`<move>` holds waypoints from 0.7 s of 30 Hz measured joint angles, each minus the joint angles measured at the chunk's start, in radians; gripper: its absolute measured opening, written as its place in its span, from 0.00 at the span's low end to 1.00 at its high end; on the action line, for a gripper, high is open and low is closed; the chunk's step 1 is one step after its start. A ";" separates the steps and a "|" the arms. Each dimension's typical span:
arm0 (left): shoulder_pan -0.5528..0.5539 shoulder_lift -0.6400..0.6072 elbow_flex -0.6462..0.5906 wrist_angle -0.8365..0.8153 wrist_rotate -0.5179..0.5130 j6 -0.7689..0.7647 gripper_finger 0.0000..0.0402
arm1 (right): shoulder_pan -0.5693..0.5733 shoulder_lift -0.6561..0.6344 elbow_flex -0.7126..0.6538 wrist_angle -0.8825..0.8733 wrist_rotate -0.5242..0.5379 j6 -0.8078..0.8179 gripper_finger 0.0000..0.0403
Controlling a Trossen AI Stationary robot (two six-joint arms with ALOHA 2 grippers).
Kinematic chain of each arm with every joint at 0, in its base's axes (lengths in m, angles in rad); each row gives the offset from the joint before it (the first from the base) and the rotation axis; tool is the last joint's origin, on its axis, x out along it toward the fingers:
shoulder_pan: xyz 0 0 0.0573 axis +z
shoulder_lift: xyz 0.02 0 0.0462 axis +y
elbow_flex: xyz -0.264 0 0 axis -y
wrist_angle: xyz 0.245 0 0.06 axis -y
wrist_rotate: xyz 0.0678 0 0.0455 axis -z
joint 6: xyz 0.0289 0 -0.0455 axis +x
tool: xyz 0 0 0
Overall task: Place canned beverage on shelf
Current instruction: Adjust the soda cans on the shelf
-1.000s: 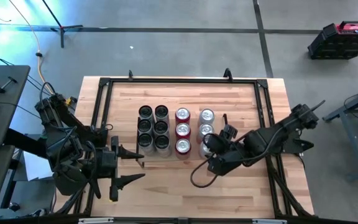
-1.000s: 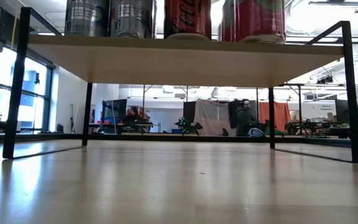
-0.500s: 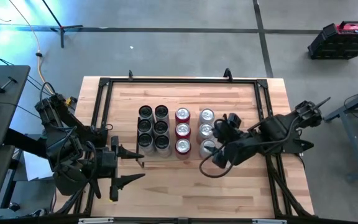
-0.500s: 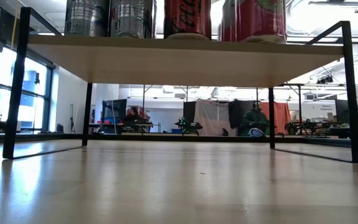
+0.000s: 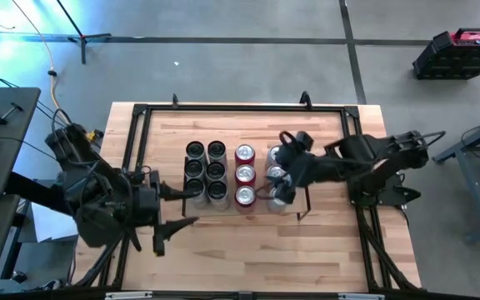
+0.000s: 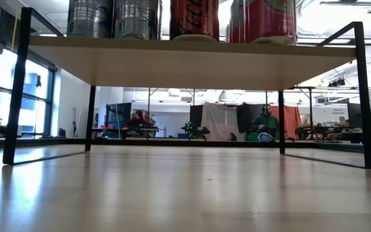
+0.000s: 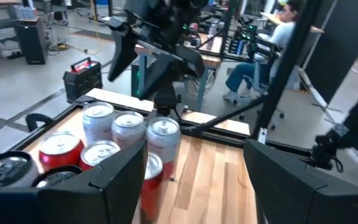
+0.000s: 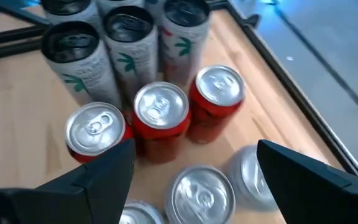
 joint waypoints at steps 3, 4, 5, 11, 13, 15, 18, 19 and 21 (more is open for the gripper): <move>0.025 -0.023 0.002 0.000 -0.001 0.014 0.64 | -0.055 0.000 0.000 0.047 -0.088 -0.093 0.80; 0.030 -0.029 0.006 0.002 -0.003 0.027 0.64 | -0.074 0.000 0.000 0.056 -0.113 -0.119 0.80; 0.034 -0.036 0.011 0.004 -0.003 0.036 0.64 | -0.093 0.000 0.000 0.060 -0.137 -0.141 0.80; 0.019 -0.079 0.023 -0.002 -0.019 0.088 0.64 | -0.200 -0.001 0.000 0.058 -0.282 -0.265 0.84; 0.015 -0.090 0.023 -0.002 -0.020 0.105 0.64 | -0.232 -0.001 0.000 0.051 -0.331 -0.313 0.86; 0.015 -0.092 0.023 -0.003 -0.022 0.123 0.64 | -0.263 -0.001 0.000 0.042 -0.367 -0.366 0.88; 0.019 -0.092 0.023 -0.004 -0.023 0.145 0.64 | -0.311 -0.001 0.000 0.027 -0.411 -0.422 0.90; 0.021 -0.092 0.023 -0.004 -0.031 0.155 0.64 | -0.327 -0.002 0.000 0.023 -0.428 -0.435 0.90; 0.034 -0.096 0.022 -0.004 -0.057 0.170 0.64 | -0.356 -0.002 0.000 0.016 -0.466 -0.472 0.90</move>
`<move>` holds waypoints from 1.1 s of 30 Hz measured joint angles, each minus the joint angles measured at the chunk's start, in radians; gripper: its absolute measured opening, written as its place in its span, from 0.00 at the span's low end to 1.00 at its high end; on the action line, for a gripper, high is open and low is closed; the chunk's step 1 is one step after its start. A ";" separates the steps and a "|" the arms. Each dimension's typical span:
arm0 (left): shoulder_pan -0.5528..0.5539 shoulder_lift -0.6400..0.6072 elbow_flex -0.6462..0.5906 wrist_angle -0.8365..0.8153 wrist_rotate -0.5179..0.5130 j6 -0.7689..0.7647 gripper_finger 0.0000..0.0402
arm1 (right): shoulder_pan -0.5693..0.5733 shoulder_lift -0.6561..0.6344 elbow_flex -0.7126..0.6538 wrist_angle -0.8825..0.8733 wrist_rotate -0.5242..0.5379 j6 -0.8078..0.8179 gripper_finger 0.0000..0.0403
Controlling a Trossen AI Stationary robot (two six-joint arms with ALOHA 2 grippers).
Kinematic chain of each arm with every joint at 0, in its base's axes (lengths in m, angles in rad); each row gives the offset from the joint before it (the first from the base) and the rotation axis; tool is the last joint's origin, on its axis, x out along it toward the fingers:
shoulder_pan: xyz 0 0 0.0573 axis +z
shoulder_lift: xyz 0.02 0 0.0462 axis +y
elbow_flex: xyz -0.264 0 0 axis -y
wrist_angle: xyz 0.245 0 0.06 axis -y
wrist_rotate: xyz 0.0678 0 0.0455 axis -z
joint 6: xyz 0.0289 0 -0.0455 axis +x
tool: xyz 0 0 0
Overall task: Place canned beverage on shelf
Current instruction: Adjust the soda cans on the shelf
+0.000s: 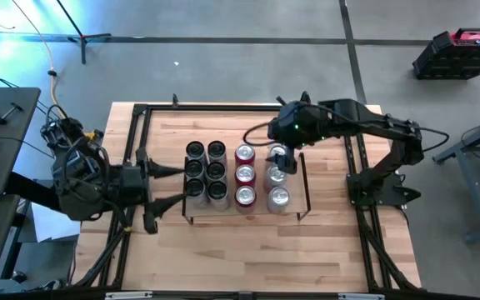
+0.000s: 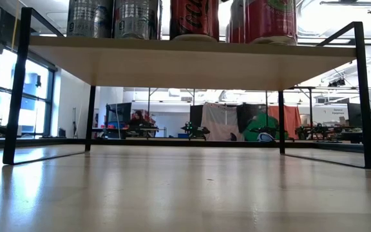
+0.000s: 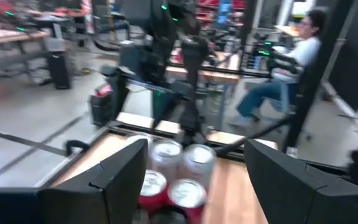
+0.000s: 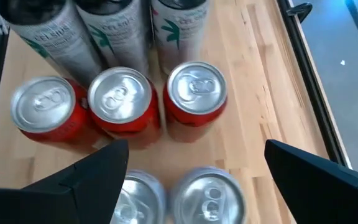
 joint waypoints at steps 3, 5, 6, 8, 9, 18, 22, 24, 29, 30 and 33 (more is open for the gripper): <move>0.032 -0.029 0.000 0.000 -0.024 0.029 0.64 | -0.031 0.000 0.000 0.001 -0.020 -0.069 0.90; 0.060 -0.053 0.000 0.003 -0.026 0.040 0.64 | -0.046 0.000 0.000 0.005 -0.021 -0.119 0.90; 0.071 -0.062 0.000 0.001 -0.022 0.040 0.64 | -0.053 0.000 0.000 0.007 -0.025 -0.140 0.90; 0.089 -0.079 0.000 -0.010 0.001 0.043 0.64 | -0.069 0.000 0.000 0.008 -0.049 -0.166 0.90; 0.096 -0.088 -0.001 -0.018 0.005 0.047 0.64 | -0.078 0.000 0.000 0.006 -0.064 -0.171 0.90; 0.130 -0.123 -0.003 -0.166 0.007 -0.078 0.75 | -0.110 0.002 -0.009 -0.071 -0.130 -0.154 0.90; 0.130 -0.118 -0.003 -0.175 0.007 -0.110 0.79 | -0.074 0.002 -0.009 -0.130 -0.146 -0.102 0.90; 0.130 -0.111 -0.003 -0.176 0.005 -0.100 0.80 | -0.051 0.002 -0.009 -0.161 -0.121 -0.080 0.90; 0.126 -0.105 -0.004 -0.174 0.006 -0.125 0.81 | 0.015 0.002 -0.009 -0.141 -0.097 -0.052 0.90; 0.126 -0.102 -0.004 -0.172 0.009 -0.139 0.81 | 0.023 0.002 -0.009 -0.132 -0.098 -0.045 0.90; 0.126 -0.087 -0.004 -0.168 0.013 -0.171 0.81 | 0.038 0.002 -0.009 -0.126 -0.099 -0.017 0.90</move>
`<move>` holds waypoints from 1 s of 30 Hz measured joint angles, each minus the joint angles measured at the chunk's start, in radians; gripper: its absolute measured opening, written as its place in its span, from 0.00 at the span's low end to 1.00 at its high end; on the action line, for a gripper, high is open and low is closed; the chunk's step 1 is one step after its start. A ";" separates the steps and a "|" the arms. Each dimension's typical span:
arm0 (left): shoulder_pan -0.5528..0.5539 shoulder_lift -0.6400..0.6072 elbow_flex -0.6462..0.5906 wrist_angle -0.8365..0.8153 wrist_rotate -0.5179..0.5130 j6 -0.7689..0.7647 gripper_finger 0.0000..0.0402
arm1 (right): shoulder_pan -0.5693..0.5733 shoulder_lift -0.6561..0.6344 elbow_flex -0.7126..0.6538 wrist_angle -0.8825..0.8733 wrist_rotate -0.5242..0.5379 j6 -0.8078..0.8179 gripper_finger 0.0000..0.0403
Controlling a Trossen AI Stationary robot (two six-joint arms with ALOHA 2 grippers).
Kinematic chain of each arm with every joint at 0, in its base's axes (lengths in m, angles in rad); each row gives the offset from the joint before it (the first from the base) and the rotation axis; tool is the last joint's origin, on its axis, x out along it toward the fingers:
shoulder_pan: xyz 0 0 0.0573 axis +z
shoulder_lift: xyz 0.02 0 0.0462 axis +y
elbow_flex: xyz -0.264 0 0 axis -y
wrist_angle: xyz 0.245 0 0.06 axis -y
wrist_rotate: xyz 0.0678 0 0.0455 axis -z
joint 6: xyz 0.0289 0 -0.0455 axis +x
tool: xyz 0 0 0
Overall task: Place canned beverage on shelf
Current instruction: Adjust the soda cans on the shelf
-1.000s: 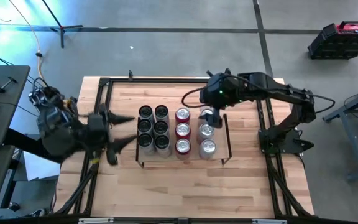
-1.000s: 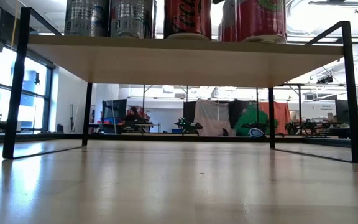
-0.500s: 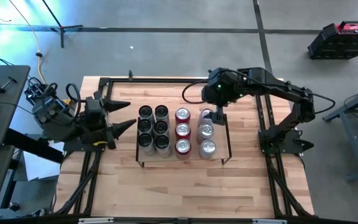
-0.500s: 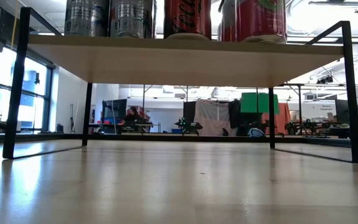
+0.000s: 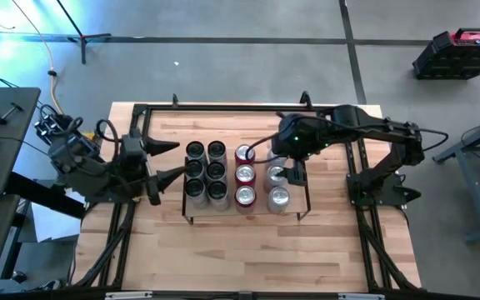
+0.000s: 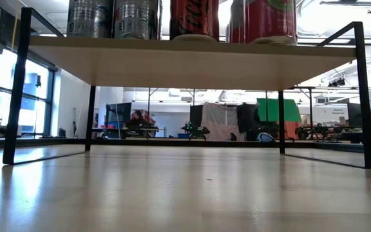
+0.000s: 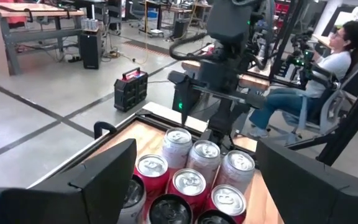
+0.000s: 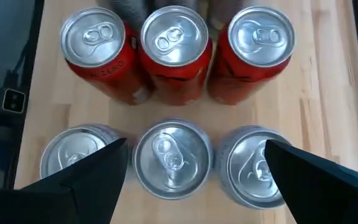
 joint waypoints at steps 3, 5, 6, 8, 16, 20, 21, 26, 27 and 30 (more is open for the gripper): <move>0.000 0.024 0.000 0.013 0.001 -0.014 0.81 | -0.003 0.000 0.000 -0.008 0.030 0.046 0.90; 0.000 0.044 0.000 0.013 0.002 -0.036 0.81 | -0.003 -0.002 0.000 -0.021 0.047 0.072 0.90; 0.000 0.053 0.000 0.013 0.002 -0.045 0.81 | -0.003 -0.003 0.000 -0.026 0.053 0.081 0.90; -0.002 0.074 0.000 0.011 0.003 -0.052 0.81 | -0.003 -0.004 0.000 -0.027 0.056 0.088 0.90; -0.035 0.121 0.000 0.012 -0.016 -0.078 0.81 | -0.002 0.011 0.000 -0.015 0.050 0.121 0.90; -0.052 0.126 0.000 0.013 -0.018 -0.087 0.81 | 0.009 0.008 0.000 -0.026 0.070 0.126 0.90; -0.054 0.127 0.000 0.013 -0.024 -0.087 0.81 | 0.018 0.008 0.000 -0.026 0.093 0.119 0.90; -0.068 0.128 0.000 0.013 -0.048 -0.088 0.81 | 0.085 0.027 0.000 -0.030 0.195 0.091 0.89; -0.068 0.128 0.000 0.013 -0.047 -0.088 0.81 | 0.095 0.027 0.000 -0.031 0.197 0.091 0.88; -0.074 0.129 0.000 0.013 -0.047 -0.087 0.81 | 0.102 0.026 0.000 -0.046 0.194 0.118 0.83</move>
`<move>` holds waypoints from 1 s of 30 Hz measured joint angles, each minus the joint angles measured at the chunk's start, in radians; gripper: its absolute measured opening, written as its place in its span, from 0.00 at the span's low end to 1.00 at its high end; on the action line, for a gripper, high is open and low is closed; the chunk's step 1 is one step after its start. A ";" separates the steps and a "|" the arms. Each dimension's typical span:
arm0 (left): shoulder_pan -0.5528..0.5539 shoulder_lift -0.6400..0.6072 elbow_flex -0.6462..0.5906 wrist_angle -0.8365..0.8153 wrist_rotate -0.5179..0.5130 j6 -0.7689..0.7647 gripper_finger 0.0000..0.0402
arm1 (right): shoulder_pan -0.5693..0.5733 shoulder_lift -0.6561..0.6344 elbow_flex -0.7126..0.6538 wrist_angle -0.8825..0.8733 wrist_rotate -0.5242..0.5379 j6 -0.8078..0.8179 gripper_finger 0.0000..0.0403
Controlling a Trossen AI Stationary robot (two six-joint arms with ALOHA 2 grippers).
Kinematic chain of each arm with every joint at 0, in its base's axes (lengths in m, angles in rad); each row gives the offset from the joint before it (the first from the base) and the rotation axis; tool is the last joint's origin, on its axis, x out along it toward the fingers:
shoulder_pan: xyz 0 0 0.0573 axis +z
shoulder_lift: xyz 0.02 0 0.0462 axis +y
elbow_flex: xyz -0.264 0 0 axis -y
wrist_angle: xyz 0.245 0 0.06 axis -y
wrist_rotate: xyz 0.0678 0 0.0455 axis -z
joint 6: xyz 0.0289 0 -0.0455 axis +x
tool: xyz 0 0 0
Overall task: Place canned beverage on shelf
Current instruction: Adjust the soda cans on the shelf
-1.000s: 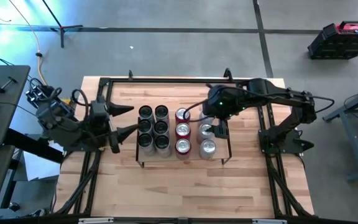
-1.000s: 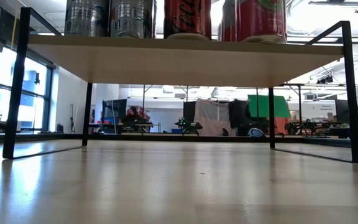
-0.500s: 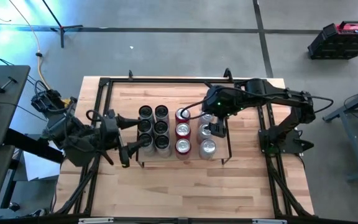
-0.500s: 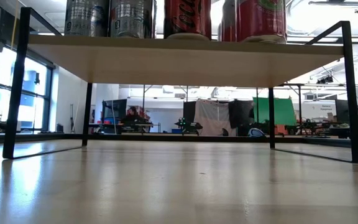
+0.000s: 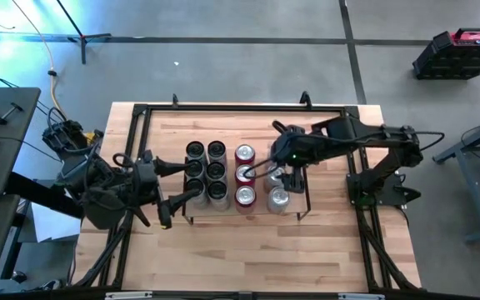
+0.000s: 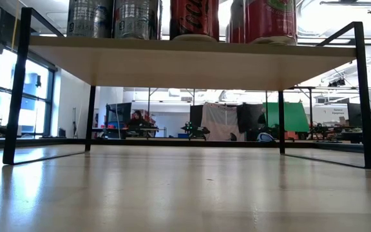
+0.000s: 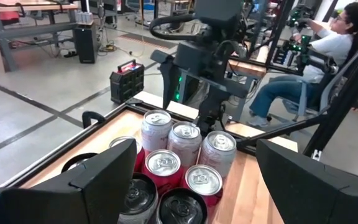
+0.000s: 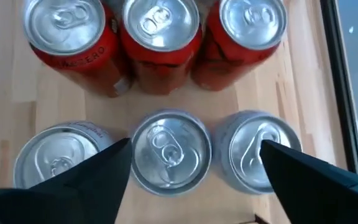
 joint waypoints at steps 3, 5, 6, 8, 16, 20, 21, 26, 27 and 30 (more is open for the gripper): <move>0.000 0.000 0.000 0.000 0.000 0.000 0.81 | -0.022 0.000 0.000 -0.031 -0.015 0.035 0.76; 0.000 0.000 0.000 0.000 0.000 0.001 0.81 | -0.035 0.001 0.000 -0.053 -0.017 0.041 0.72; 0.000 0.000 0.000 0.000 0.000 0.004 0.81 | -0.041 0.005 0.000 -0.060 -0.017 0.036 0.70; 0.000 0.000 0.000 0.000 0.002 0.010 0.81 | -0.047 0.009 0.000 -0.068 -0.018 0.033 0.69; 0.000 0.000 0.000 -0.001 0.038 0.037 0.81 | -0.045 0.052 0.003 -0.068 -0.024 0.002 0.68; -0.003 0.000 0.000 -0.001 0.066 0.044 0.81 | -0.045 0.060 0.005 -0.078 -0.024 0.002 0.68; -0.007 0.000 0.000 -0.001 0.066 0.046 0.81 | -0.045 0.060 0.005 -0.080 -0.024 0.002 0.68; -0.019 -0.003 0.000 0.000 0.067 0.061 0.81 | -0.045 0.053 0.019 -0.125 -0.023 0.014 0.68; -0.019 -0.003 0.000 0.000 0.067 0.061 0.81 | -0.045 0.051 0.023 -0.138 -0.020 0.014 0.68; -0.019 -0.003 0.000 0.000 0.066 0.062 0.81 | -0.045 0.054 0.041 -0.144 -0.013 0.026 0.68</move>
